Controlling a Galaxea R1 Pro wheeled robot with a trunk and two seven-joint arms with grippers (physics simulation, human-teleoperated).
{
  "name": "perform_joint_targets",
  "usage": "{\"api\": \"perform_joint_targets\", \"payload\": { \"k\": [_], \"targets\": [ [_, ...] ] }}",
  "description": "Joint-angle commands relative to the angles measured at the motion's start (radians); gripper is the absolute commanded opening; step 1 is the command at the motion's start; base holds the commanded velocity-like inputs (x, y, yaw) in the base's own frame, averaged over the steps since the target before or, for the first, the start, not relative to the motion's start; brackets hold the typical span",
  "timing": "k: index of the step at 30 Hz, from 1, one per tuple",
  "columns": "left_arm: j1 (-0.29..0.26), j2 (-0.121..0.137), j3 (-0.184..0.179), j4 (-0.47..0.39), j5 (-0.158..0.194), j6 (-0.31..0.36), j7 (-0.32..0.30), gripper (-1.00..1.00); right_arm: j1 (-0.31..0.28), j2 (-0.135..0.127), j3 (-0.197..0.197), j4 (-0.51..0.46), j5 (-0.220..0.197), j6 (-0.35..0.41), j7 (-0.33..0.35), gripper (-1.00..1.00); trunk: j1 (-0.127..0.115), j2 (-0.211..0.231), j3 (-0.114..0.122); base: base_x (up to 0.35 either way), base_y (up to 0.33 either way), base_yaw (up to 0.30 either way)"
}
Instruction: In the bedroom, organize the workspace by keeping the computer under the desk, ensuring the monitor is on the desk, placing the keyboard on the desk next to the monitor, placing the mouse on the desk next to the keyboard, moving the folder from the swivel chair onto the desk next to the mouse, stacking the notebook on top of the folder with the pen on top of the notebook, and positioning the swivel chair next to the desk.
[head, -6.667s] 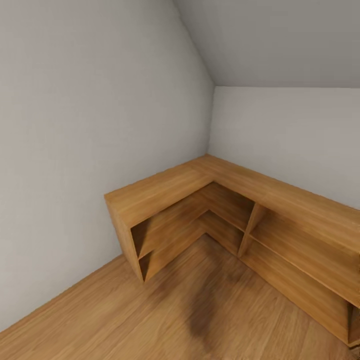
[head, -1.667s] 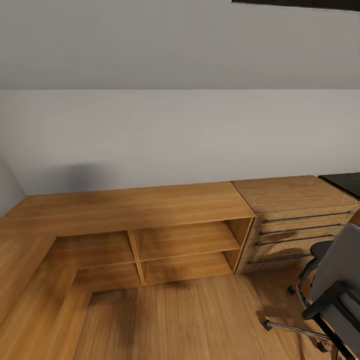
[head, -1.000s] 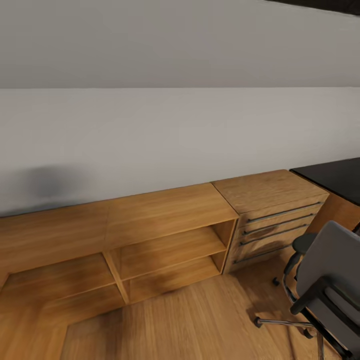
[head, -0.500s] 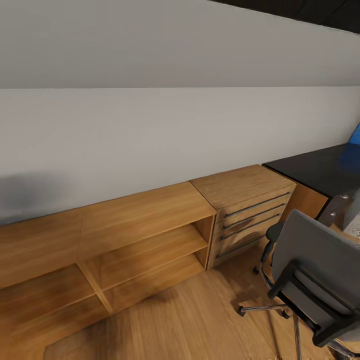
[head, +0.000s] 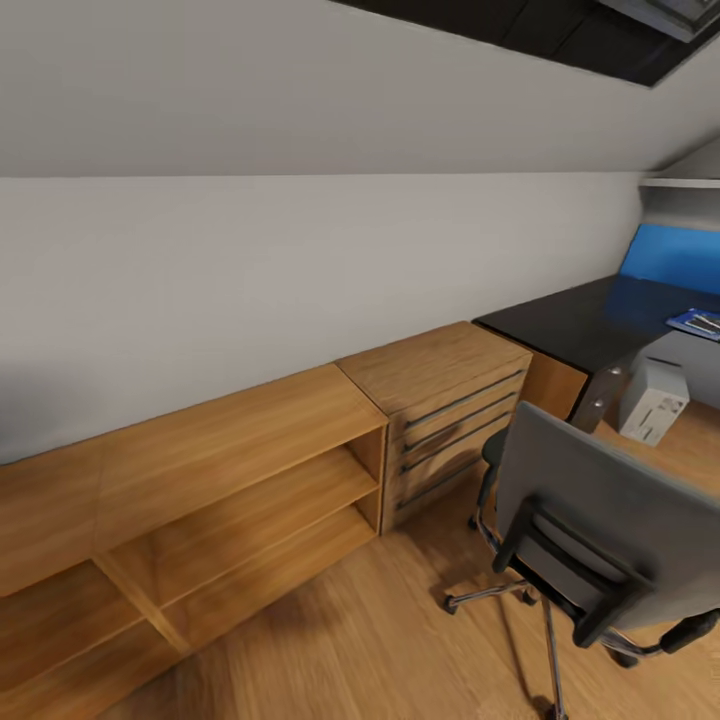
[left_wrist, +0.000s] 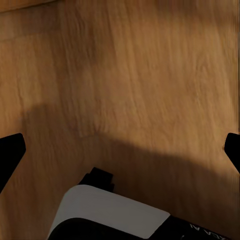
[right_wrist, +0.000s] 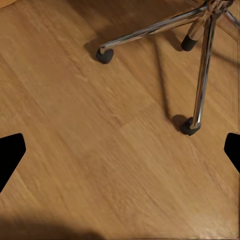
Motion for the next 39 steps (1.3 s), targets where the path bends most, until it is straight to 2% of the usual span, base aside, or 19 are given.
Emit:
{"api": "perform_joint_targets", "payload": {
  "k": [1, 7, 39],
  "targets": [
    [-0.001, 0.001, -0.009, 0.003, 0.008, -0.005, 0.007, 1.0, 0.0, 0.0, 0.008, -0.001, 0.0, 0.001, -0.009, 1.0, 0.0, -0.001, -0.001, 0.0, 0.0, -0.293],
    [-0.001, -0.002, -0.012, 0.035, 0.007, -0.005, 0.006, 1.0, 0.0, -0.001, 0.008, -0.001, 0.0, 0.001, -0.009, 1.0, 0.0, -0.001, -0.001, 0.0, 0.0, -0.293],
    [-0.001, -0.005, -0.009, 0.039, 0.007, -0.008, 0.006, 1.0, 0.0, 0.0, 0.009, 0.0, 0.0, 0.001, -0.009, 1.0, 0.0, -0.001, -0.001, 0.0, 0.0, -0.293]
  ]
}}
